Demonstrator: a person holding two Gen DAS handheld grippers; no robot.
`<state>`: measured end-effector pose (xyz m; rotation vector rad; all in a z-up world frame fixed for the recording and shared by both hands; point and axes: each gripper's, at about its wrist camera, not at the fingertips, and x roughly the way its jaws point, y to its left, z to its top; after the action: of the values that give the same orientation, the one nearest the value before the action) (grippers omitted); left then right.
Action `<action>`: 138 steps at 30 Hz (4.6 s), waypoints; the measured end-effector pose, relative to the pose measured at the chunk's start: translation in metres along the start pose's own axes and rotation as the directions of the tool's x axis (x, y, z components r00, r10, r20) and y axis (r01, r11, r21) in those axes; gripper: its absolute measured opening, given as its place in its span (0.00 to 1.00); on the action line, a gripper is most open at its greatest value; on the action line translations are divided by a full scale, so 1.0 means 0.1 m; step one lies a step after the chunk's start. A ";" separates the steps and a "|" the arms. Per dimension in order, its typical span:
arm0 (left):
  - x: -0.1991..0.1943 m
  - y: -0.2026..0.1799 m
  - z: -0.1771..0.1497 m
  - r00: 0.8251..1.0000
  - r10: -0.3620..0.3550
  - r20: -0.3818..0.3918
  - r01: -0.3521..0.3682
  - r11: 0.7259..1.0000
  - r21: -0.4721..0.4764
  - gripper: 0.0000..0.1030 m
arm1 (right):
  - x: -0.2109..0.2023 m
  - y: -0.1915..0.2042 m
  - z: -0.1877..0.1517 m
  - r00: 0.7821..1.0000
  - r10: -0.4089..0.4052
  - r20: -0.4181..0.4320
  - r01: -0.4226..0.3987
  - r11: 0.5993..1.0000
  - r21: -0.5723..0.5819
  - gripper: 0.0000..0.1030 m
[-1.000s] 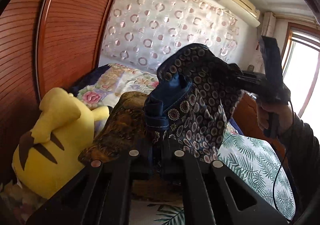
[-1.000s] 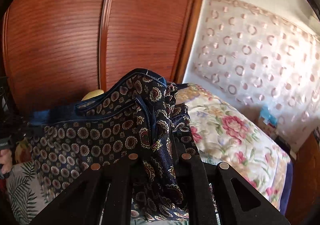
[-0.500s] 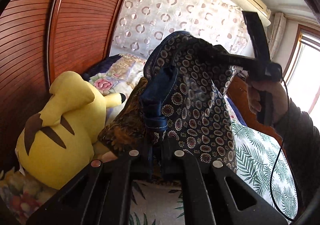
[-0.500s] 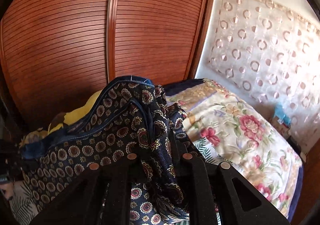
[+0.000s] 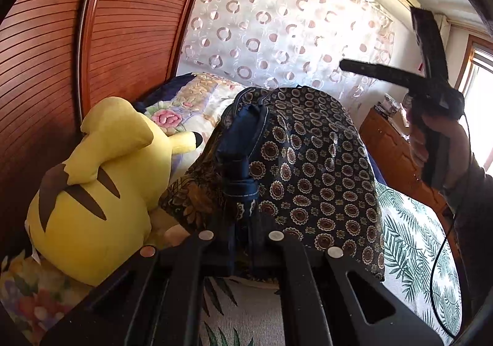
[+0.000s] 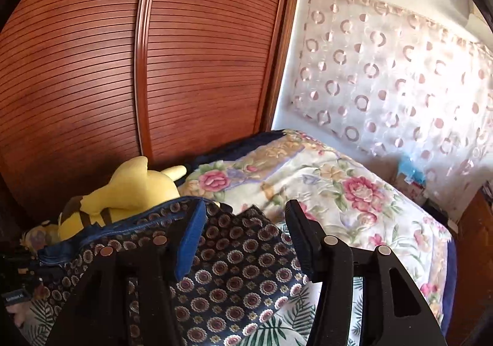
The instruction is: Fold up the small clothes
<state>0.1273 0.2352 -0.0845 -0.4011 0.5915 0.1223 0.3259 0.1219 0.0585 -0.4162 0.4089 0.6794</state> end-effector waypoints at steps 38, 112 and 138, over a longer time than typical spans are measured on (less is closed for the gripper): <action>-0.33 -0.27 -0.02 0.989 0.140 0.053 -0.146 0.980 0.137 0.42 | -0.87 0.42 -1.20 0.996 0.049 -0.072 -0.037 0.986 0.161 0.55; -1.36 -2.41 -0.20 0.977 -0.146 0.156 0.070 0.908 0.414 0.84 | -4.46 0.73 -2.40 0.853 -0.518 0.055 0.433 0.764 0.478 0.78; -1.36 -2.33 -0.19 0.977 -0.143 0.160 0.066 0.909 0.412 0.84 | -4.49 0.65 -2.42 0.854 -0.518 0.050 0.436 0.764 0.476 0.78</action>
<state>0.0578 0.0145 0.0546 -0.0153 0.3936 -0.0675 -0.0893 -0.1817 0.0588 -0.0035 0.2576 0.0993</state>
